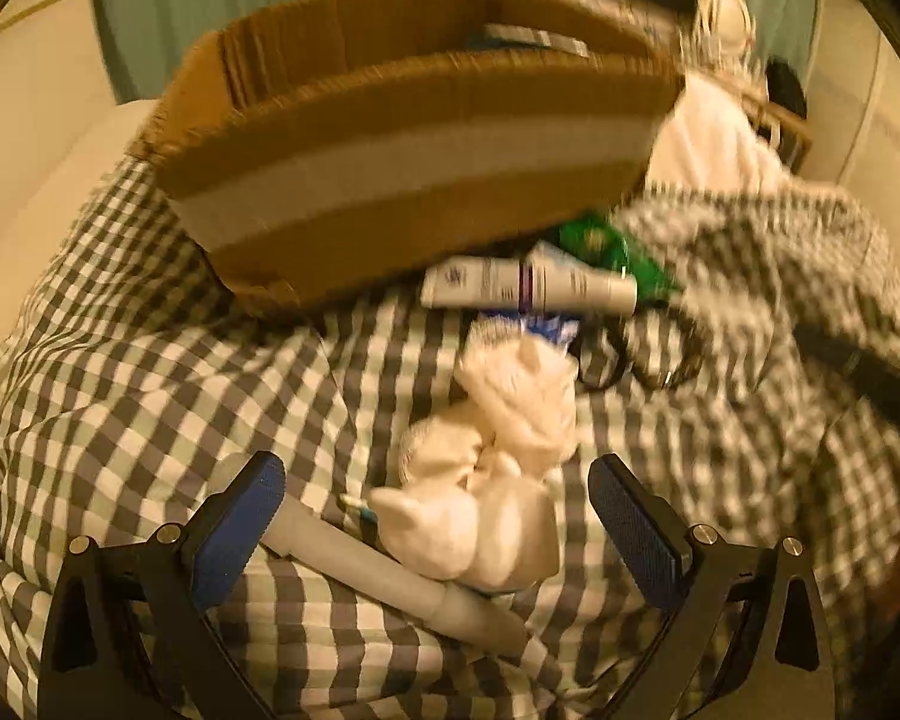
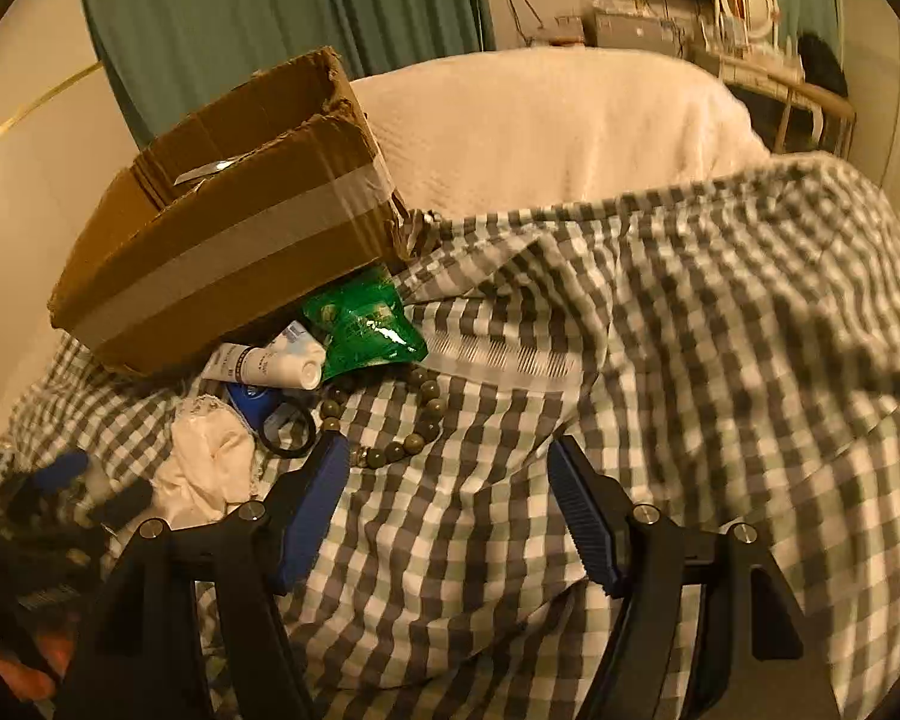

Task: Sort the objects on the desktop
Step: 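Move both tools back over the pile of items, then grasp the white ceramic figurine with the left tool while the right tool grasps the brown bead bracelet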

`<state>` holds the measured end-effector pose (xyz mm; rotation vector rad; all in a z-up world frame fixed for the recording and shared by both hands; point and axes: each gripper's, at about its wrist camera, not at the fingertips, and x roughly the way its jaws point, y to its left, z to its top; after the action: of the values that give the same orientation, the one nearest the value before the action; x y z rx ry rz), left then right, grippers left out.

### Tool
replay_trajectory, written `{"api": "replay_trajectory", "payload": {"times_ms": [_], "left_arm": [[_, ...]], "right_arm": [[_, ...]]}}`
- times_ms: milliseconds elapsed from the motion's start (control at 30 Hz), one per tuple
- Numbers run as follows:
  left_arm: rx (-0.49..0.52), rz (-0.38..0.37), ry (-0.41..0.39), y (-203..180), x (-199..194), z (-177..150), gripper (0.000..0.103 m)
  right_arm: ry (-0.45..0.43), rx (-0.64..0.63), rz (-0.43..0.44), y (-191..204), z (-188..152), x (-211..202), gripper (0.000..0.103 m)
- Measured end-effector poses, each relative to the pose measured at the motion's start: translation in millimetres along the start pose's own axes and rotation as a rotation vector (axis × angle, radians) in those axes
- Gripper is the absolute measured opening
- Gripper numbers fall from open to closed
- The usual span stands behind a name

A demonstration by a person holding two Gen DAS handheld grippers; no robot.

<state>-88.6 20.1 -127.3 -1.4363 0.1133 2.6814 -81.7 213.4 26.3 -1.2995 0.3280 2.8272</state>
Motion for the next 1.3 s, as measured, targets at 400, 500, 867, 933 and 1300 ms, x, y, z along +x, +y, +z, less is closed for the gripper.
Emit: {"api": "replay_trajectory", "payload": {"times_ms": [400,500,867,933,1300], "left_arm": [[0.090,0.033,0.108,-9.6,17.7,-9.8,0.078],[0.071,0.007,0.090,-4.8,11.7,-7.6,0.078],[-0.081,-0.100,-0.048,24.1,-18.5,6.4,0.078],[-0.102,-0.114,-0.061,26.9,-18.4,8.6,0.078],[-0.129,-0.142,-0.095,32.3,-18.2,9.7,0.078]], "right_arm": [[0.025,-0.056,-0.030,11.9,-5.7,7.6,0.068],[0.042,-0.056,-0.029,11.0,-6.3,11.9,0.068],[0.088,-0.069,-0.041,19.2,8.6,58.3,0.067],[0.112,-0.049,-0.050,17.6,12.4,74.0,0.052],[0.147,-0.039,-0.102,20.1,5.7,93.6,0.013]]}}
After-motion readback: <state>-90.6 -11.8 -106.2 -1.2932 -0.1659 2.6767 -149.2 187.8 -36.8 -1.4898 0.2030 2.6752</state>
